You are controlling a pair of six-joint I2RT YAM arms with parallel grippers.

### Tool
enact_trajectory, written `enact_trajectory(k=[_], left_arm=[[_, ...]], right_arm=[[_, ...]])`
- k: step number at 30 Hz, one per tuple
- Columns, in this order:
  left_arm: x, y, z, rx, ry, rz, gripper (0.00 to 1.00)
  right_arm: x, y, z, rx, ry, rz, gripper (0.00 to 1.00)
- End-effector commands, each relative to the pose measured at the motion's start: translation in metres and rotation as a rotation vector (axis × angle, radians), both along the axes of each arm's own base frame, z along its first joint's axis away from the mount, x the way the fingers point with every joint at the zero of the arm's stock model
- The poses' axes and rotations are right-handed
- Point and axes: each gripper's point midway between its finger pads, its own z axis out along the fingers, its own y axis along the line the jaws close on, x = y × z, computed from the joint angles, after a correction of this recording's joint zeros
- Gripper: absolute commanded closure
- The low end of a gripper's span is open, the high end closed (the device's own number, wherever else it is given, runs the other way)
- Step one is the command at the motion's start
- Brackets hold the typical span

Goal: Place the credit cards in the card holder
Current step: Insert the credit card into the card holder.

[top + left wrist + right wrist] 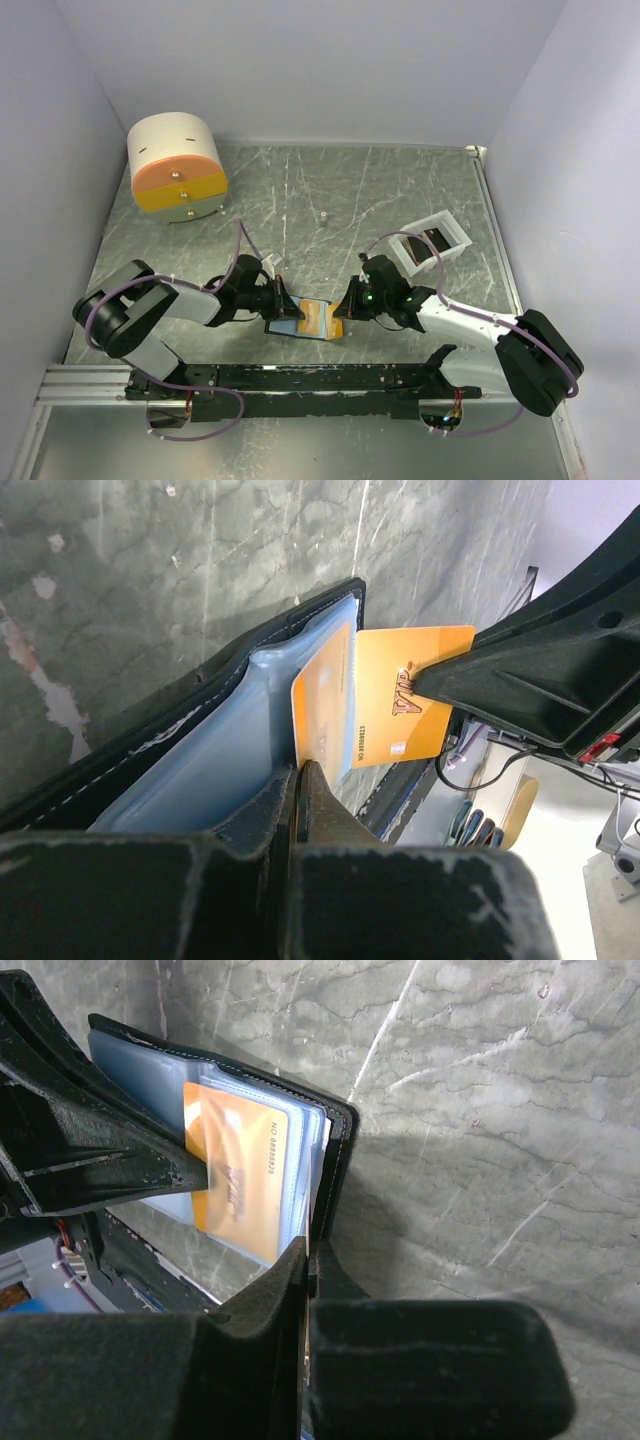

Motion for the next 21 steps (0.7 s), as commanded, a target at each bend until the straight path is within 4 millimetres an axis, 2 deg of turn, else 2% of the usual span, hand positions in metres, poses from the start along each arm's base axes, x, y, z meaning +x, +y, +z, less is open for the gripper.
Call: enact_trajectory(k=[1, 7, 11, 15, 21], left_arm=[[0.002, -0.002, -0.01, 0.061, -0.002, 0.009, 0.9], [0.004, 0.003, -0.005, 0.108, -0.009, 0.036, 0.73], [0.012, 0.021, -0.007, 0.229, -0.023, 0.104, 0.66], [0.014, 0.027, -0.008, 0.29, -0.011, 0.114, 0.63], [0.017, 0.028, 0.006, 0.283, -0.028, 0.13, 0.62]], right_arm=[[-0.002, -0.006, -0.006, -0.031, -0.006, 0.004, 1.0], [0.004, -0.011, -0.006, -0.083, -0.029, 0.001, 1.0], [0.014, -0.021, 0.003, -0.146, -0.076, -0.023, 1.0], [0.023, -0.028, 0.012, -0.183, -0.114, -0.053, 1.0], [0.028, -0.022, 0.031, -0.144, -0.133, -0.068, 1.0]])
